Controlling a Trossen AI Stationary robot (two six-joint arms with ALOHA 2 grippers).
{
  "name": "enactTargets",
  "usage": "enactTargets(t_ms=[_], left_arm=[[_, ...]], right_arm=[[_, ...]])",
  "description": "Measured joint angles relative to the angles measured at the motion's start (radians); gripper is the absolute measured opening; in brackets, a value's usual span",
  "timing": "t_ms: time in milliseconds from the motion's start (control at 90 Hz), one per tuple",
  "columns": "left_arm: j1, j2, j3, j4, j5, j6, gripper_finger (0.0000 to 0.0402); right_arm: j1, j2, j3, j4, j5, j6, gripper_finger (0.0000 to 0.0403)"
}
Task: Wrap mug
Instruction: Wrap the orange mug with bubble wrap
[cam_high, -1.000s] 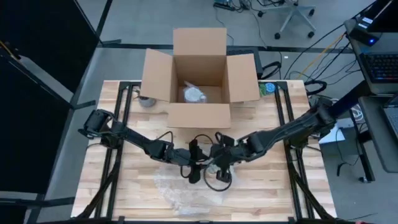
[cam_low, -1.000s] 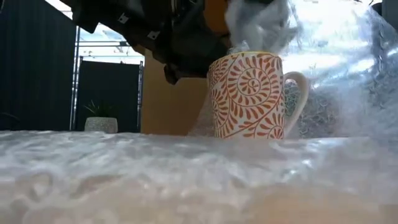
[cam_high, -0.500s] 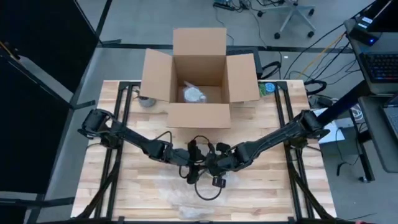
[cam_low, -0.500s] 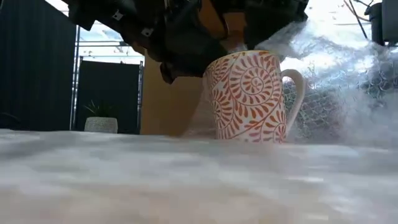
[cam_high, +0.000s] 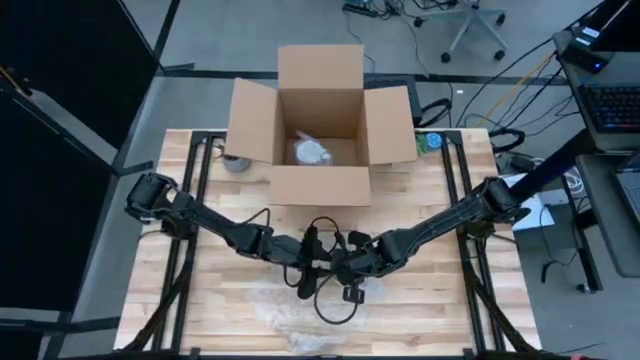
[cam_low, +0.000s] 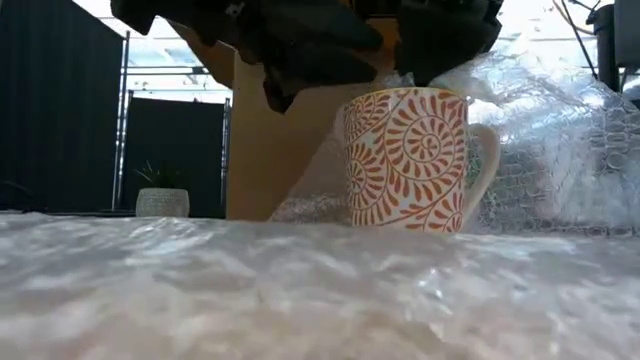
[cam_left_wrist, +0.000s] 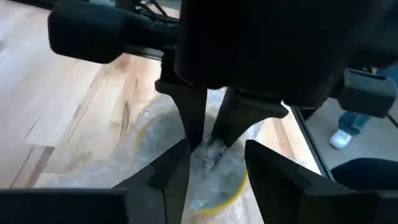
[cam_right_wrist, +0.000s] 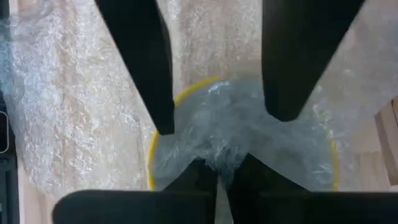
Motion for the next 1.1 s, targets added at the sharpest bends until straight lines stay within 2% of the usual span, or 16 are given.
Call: enactTargets(t_ms=[311, 600, 700, 878, 1100], left_arm=[[0.002, 0.076, 0.002, 0.036, -0.033, 0.025, 0.0143], [0.004, 0.108, 0.017, 0.091, -0.012, 0.08, 0.0139], [0.004, 0.11, 0.019, 0.085, -0.005, 0.08, 0.0111], [0.01, 0.11, 0.019, 0.084, -0.005, 0.087, 0.0015], [0.012, 0.11, 0.019, 0.068, -0.014, 0.086, 0.0]], right_arm=[[-0.001, 0.0, -0.002, 0.001, 0.0, -0.003, 0.0004], [0.0, 0.002, -0.003, 0.022, -0.004, -0.023, 0.0004], [0.0, 0.002, -0.003, 0.019, -0.005, -0.023, 0.0004], [0.0, 0.002, -0.003, 0.02, -0.005, -0.022, 0.0004], [0.0, -0.011, -0.003, 0.012, -0.004, -0.018, 0.0004]])
